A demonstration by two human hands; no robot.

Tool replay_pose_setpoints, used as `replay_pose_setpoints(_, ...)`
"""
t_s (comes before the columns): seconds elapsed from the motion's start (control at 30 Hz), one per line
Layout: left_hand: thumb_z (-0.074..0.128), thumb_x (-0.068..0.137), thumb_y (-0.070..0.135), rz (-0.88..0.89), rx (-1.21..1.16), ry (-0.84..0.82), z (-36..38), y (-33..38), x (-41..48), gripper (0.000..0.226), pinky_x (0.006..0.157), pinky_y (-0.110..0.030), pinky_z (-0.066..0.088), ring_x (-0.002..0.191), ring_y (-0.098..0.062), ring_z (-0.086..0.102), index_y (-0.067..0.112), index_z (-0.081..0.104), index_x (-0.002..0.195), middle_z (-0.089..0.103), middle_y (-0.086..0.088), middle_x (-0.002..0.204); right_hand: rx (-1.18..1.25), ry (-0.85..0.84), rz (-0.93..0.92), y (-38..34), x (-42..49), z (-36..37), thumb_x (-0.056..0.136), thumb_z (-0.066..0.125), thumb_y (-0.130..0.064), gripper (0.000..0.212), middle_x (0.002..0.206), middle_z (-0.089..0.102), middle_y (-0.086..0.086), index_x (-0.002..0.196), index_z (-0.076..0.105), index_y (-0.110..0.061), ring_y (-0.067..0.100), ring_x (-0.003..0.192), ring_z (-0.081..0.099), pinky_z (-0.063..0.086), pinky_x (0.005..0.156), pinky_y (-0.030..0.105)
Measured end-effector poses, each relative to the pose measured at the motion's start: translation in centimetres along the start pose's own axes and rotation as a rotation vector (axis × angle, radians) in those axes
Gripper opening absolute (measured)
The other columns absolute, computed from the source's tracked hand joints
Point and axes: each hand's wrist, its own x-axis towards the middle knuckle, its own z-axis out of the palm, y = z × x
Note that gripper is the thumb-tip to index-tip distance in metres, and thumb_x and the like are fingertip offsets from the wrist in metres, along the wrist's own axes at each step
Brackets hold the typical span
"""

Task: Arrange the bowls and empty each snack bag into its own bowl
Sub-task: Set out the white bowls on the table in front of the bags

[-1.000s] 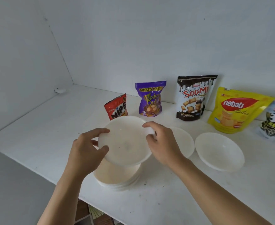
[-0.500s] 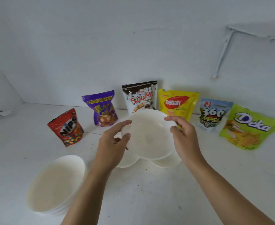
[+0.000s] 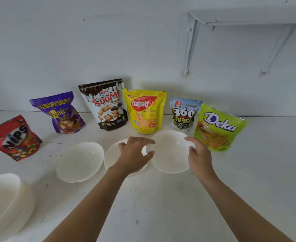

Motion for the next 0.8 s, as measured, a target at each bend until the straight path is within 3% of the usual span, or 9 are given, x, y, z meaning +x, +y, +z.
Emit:
replay_pose_setpoints(0.13,0.060,0.091,0.054,-0.037,0.102,-0.027,1.9,-0.2,0.3,0.035,0.106,-0.054,0.021,0.139,-0.009,0.034,0.051,0.058,0.126,0.054,0.024,0.138,-0.065,-0.079,0.034,2.1,0.7,0.5,0.096,0.043,0.008,0.042,0.115,0.070,0.012,0.122,0.067,-0.016,0.025,0.090,0.060,0.039,0.076,0.027)
replay_pose_setpoints(0.23,0.060,0.091,0.054,-0.043,0.164,-0.033,2.8,-0.3,0.0,0.036,0.111,-0.058,0.015,0.143,-0.009,0.031,0.049,0.059,0.127,0.049,0.021,0.142,-0.101,-0.119,0.052,3.0,0.9,1.0,0.097,0.043,0.007,0.042,0.120,0.069,0.012,0.123,0.066,-0.016,0.028,0.109,0.060,0.038,0.081,0.025)
replay_pose_setpoints(0.37,0.060,0.091,0.050,-0.031,0.186,0.026,3.3,-0.1,-0.4,0.035,0.108,-0.055,0.014,0.139,-0.013,0.036,0.047,0.061,0.126,0.053,0.021,0.135,-0.115,-0.154,0.063,3.5,1.0,0.9,0.097,0.043,0.008,0.041,0.110,0.069,0.012,0.122,0.065,-0.017,0.022,0.095,0.057,0.037,0.075,0.025)
replay_pose_setpoints(0.47,0.059,0.092,0.050,-0.029,0.187,0.033,3.4,-0.1,-0.5,0.034,0.108,-0.055,0.014,0.138,-0.014,0.037,0.048,0.061,0.126,0.053,0.021,0.134,-0.131,-0.143,0.013,3.2,0.8,0.7,0.093,0.051,0.007,0.039,0.115,0.066,0.009,0.122,0.064,-0.015,0.026,0.109,0.060,0.038,0.082,0.023)
replay_pose_setpoints(0.57,0.060,0.093,0.050,-0.030,0.106,0.050,2.8,0.1,-0.3,0.032,0.109,-0.054,0.016,0.137,-0.012,0.036,0.048,0.061,0.125,0.054,0.020,0.131,-0.172,-0.113,-0.162,1.8,0.6,0.3,0.089,0.060,0.006,0.035,0.122,0.064,0.004,0.119,0.065,-0.012,0.021,0.117,0.057,0.035,0.093,0.018)
replay_pose_setpoints(0.67,0.061,0.094,0.047,-0.022,0.016,0.124,1.2,0.3,-0.2,0.026,0.106,-0.049,0.022,0.126,-0.009,0.043,0.045,0.065,0.119,0.057,0.017,0.117,-0.190,-0.112,-0.307,-0.3,0.7,0.5,0.089,0.063,0.002,0.029,0.117,0.066,0.000,0.113,0.068,-0.013,0.018,0.114,0.059,0.040,0.096,0.024)
replay_pose_setpoints(0.8,0.058,0.097,0.044,-0.048,-0.089,0.186,-2.0,0.2,-1.1,0.017,0.099,-0.043,0.027,0.103,-0.005,0.053,0.045,0.066,0.112,0.058,0.016,0.093,-0.089,-0.177,-0.291,-3.6,0.1,1.6,0.092,0.063,-0.004,0.020,0.105,0.071,-0.005,0.107,0.070,-0.016,0.010,0.101,0.064,0.049,0.088,0.026)
